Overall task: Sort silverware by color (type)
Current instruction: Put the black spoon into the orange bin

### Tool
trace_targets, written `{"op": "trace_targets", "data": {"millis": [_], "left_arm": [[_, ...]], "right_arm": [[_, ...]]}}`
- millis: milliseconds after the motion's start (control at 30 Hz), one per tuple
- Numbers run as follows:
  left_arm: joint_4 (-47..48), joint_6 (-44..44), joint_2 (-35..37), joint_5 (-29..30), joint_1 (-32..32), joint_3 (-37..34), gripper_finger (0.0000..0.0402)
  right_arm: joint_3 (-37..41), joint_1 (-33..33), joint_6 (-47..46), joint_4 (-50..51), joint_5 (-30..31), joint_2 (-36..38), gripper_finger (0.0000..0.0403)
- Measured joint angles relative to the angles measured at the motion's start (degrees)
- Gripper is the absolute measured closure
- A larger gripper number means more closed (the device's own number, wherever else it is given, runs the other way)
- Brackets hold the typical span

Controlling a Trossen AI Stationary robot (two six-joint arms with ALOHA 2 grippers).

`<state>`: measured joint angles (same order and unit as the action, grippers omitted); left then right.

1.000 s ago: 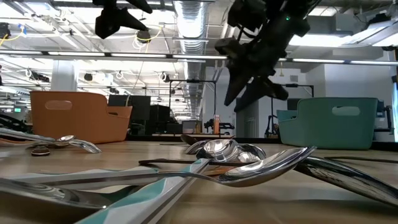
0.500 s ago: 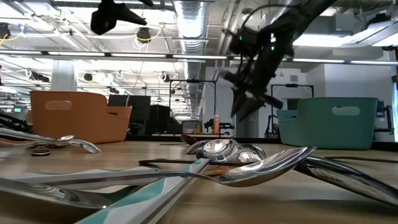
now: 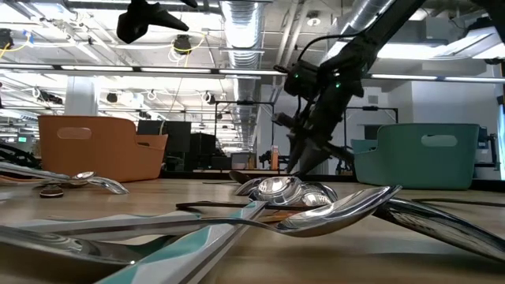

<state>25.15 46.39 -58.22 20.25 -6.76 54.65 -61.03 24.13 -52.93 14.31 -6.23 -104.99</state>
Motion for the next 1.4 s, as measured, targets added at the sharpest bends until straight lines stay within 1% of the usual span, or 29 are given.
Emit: {"op": "trace_targets", "data": {"millis": [133, 233, 333, 467, 500, 633, 767, 833, 900, 1000, 1033, 1133, 1167, 1300, 1400], "left_arm": [[-0.03, -1.62, 0.0, 0.92, 0.0, 0.0, 0.0223], [-0.02, -2.71, 0.0, 1.32, 0.01, 0.02, 0.0223], [-0.02, -3.87, 0.0, 1.55, 0.49, 0.0, 0.0223], [-0.07, -5.5, 0.0, 1.62, 1.7, 0.0, 0.0223], [-0.09, -5.87, 0.0, 1.64, 2.1, 0.0, 0.0223], [-0.09, -8.34, 0.0, 1.62, 3.61, 0.0, 0.0223], [-0.26, -13.18, 0.0, 1.62, 5.17, 0.01, 0.0223], [-0.35, -15.82, 0.0, 2.0, 6.06, 0.0, 0.0223], [-0.66, -16.32, 0.0, 3.11, 7.06, 0.0, 0.0223], [-2.55, -15.6, 0.0, 3.96, 8.89, 0.0, 0.0223], [-4.0, -16.5, 0.0, 2.53, 9.72, 0.0, 0.0223], [-9.81, -22.64, 0.0, -5.38, 12.08, 0.0, 0.0223], [-11.82, -23.73, 0.0, -6.98, 12.67, 0.0, 0.0223], [-18.07, -28.59, -0.01, -10.33, 15.08, 0.0, 0.0223], [-21.17, -32.59, 0.0, -13.26, 16.91, 0.0, 0.0223]], "right_arm": [[0.0, 0.54, 1.79, -2.39, -1.73, -1.64, 0.027], [0.06, 0.78, 2.21, -2.63, -4.25, -2.79, 0.0281], [0.01, 0.81, 2.9, -3.22, -5.4, -3.22, 0.0315], [0.01, 0.77, 4.17, -4.45, -6.26, -2.78, 0.0382], [0.01, 0.58, 4.28, -4.74, -6.3, -2.29, 0.0389], [0.08, -0.1, 4.32, -4.68, -7.42, 0.82, 0.0385], [0.08, -1.53, 2.62, -6.74, -7.4, 6.34, 0.039], [0.08, -2.42, 1.13, -11.04, -6.9, 8.52, 0.039], [0.08, -3.5, 1.24, -16.2, -4.88, 10.66, 0.039], [0.01, -5.2, 4.67, -26.22, -1.99, 13.03, 0.039], [0.01, -5.62, 5.95, -28.91, -1.43, 13.55, 0.039], [0.01, -6.65, 9.44, -36.75, -1.18, 14.08, 0.039], [0.01, -7.01, 10.38, -39.14, -1.24, 14.08, 0.039], [0.01, -8.27, 13.81, -48.56, -2.64, 13.92, 0.039], [0.01, -8.98, 15.82, -52.46, -2.7, 13.87, 0.039]]}}
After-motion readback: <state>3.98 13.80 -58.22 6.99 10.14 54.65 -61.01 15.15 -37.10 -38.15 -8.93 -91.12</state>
